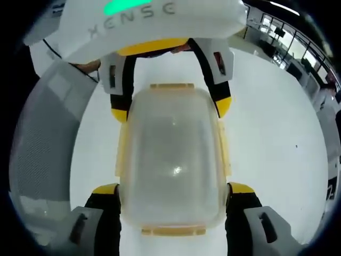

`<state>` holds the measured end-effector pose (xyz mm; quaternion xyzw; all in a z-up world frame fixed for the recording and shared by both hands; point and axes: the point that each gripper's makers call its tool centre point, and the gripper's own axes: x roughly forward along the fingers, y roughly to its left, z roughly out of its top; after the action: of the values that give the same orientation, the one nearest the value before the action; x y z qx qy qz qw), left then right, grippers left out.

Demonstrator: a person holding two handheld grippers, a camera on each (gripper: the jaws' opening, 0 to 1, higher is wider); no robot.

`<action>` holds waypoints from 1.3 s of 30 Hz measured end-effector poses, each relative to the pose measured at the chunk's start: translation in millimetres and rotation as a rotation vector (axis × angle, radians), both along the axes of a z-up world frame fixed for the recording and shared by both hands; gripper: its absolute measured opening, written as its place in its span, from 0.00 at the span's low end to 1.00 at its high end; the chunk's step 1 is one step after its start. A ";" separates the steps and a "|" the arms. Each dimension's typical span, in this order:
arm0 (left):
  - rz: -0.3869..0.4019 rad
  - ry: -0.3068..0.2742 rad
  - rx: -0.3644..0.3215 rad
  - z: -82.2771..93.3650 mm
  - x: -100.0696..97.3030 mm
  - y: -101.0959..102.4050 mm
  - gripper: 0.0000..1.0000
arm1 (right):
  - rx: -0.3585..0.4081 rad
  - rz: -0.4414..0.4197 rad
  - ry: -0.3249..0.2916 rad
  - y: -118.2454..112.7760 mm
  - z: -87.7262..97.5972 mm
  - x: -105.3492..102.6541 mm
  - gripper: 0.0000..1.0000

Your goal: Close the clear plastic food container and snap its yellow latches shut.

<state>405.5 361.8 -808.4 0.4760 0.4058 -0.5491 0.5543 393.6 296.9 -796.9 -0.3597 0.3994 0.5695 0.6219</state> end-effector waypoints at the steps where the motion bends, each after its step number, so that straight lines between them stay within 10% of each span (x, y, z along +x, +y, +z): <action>1: 0.000 0.000 0.000 0.0 0.8 -0.1 0.87 | 0.000 0.000 0.000 -0.4 -0.2 1.2 0.81; 39: 0.011 0.005 -0.010 -0.6 35.0 0.4 0.87 | -0.013 -0.009 0.000 1.2 -1.0 34.8 0.82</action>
<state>440.5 362.2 -808.9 0.4697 0.4070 -0.5491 0.5588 428.4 298.2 -797.9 -0.3620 0.4047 0.5642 0.6220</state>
